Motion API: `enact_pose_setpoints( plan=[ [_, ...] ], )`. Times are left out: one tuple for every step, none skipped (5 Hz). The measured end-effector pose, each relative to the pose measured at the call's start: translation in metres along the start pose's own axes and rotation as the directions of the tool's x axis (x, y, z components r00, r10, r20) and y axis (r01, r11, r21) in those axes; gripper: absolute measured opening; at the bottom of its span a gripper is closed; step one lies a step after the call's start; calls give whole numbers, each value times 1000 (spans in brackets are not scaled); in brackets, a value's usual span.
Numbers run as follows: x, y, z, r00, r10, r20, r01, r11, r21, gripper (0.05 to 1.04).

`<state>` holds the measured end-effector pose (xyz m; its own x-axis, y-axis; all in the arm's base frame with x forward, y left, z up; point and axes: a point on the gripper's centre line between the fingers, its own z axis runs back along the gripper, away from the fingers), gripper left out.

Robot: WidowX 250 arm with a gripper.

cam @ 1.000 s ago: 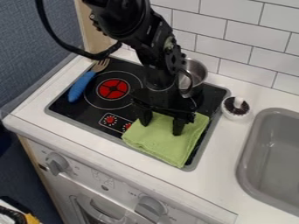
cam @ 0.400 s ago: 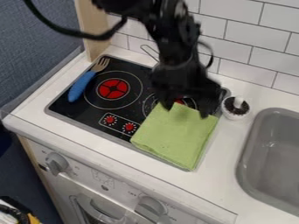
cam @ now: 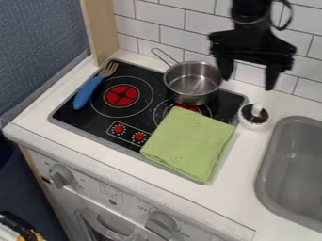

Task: Move the black and white object to the left burner

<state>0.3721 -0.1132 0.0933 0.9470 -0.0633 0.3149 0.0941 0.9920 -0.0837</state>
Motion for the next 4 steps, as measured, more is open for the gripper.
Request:
enact_pose_setpoints(
  plan=[
    [30,-19,-47,990,-72,-119,70,997,-22,999],
    [29,-22,-72,973,-92,-211,96,995,8,999],
    [24,-20,-75,960,-113,-255,120,993,14,999],
    [5,-15,-85,950,-113,-291,127,992,28,999]
  ],
)
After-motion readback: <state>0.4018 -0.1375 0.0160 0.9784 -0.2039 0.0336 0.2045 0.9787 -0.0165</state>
